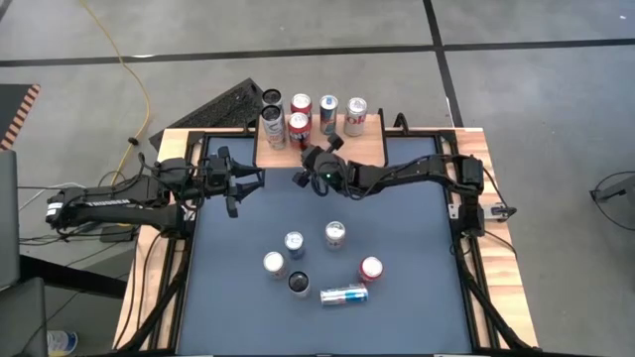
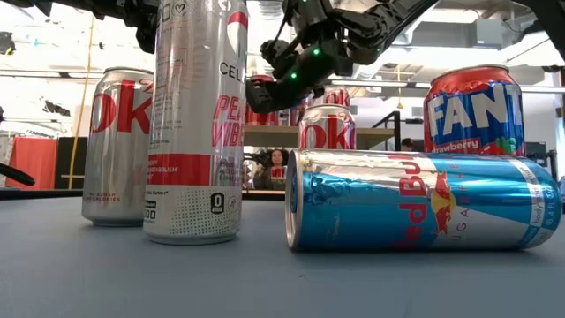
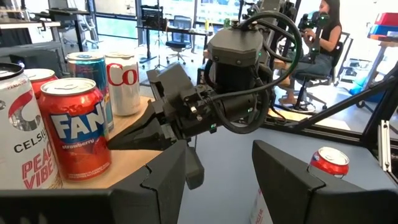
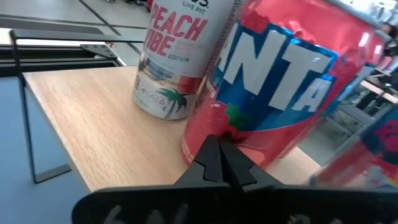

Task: Place canned beverage on shelf
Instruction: Adjust the orange soda can

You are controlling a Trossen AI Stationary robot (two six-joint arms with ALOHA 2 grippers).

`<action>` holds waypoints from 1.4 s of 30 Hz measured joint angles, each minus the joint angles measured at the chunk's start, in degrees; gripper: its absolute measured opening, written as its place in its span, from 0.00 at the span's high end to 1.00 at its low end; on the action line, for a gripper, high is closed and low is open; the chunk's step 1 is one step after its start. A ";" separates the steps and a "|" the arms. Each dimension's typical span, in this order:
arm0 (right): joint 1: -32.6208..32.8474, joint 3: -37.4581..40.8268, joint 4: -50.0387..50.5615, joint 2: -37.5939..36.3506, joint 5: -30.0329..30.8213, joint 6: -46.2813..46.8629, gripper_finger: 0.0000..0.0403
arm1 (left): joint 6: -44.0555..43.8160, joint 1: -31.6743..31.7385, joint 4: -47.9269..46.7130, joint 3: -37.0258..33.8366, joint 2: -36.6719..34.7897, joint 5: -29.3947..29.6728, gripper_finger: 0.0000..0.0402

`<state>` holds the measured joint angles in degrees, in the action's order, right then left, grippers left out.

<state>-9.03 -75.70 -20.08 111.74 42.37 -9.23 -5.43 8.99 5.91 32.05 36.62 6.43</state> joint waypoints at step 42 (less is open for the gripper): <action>-1.65 -0.63 -0.73 0.00 -3.24 -1.77 1.00 | 0.22 0.00 -0.44 0.00 0.00 0.01 0.57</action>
<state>-10.67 -76.34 -20.80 111.74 39.14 -11.00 -5.21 8.99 5.48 32.05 36.62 6.44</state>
